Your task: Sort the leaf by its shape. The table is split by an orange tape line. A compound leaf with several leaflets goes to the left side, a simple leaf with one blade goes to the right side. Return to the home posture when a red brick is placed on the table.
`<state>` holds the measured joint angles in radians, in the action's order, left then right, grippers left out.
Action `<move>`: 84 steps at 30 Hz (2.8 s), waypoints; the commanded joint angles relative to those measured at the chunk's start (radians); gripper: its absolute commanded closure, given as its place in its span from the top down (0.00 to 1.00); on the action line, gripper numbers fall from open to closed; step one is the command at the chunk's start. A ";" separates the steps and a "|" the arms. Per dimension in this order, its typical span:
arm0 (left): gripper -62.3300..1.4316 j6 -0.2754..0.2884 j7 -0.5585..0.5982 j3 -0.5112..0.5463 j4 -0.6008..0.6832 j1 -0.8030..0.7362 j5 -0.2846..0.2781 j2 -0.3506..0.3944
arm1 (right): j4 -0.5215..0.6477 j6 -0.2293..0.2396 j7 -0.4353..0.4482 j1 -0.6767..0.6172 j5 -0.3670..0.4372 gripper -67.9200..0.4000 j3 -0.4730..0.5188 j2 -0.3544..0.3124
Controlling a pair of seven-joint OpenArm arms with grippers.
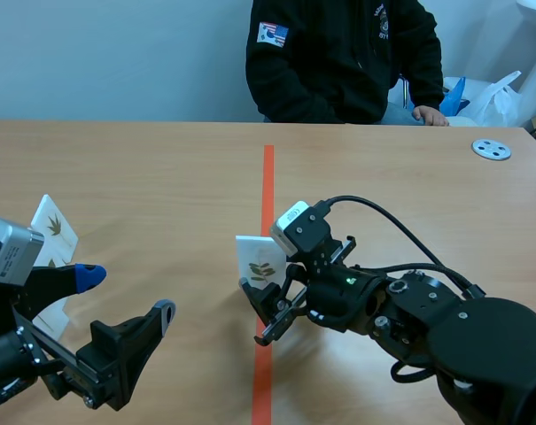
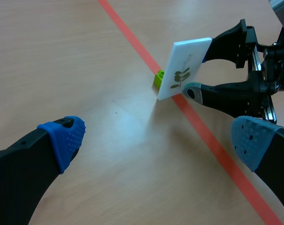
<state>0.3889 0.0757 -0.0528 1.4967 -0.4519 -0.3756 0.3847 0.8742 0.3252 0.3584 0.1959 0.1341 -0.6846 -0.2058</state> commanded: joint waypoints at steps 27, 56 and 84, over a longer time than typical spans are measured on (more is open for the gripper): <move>1.00 0.003 0.032 0.002 0.029 0.000 -0.007 -0.005 | 0.228 -0.016 0.080 -0.054 0.008 0.03 0.093 -0.129; 1.00 0.003 0.032 0.002 0.029 0.000 -0.007 -0.005 | 0.256 -0.008 -0.150 -0.254 0.372 0.03 0.803 -0.235; 1.00 0.003 0.040 0.002 0.028 0.001 -0.007 -0.005 | -0.051 -0.048 -0.079 -0.183 0.367 0.35 0.802 -0.199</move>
<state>0.3893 0.1013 -0.0528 1.4967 -0.4519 -0.3756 0.3847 0.8066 0.2760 0.2611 -0.0093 0.4911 0.1169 -0.3843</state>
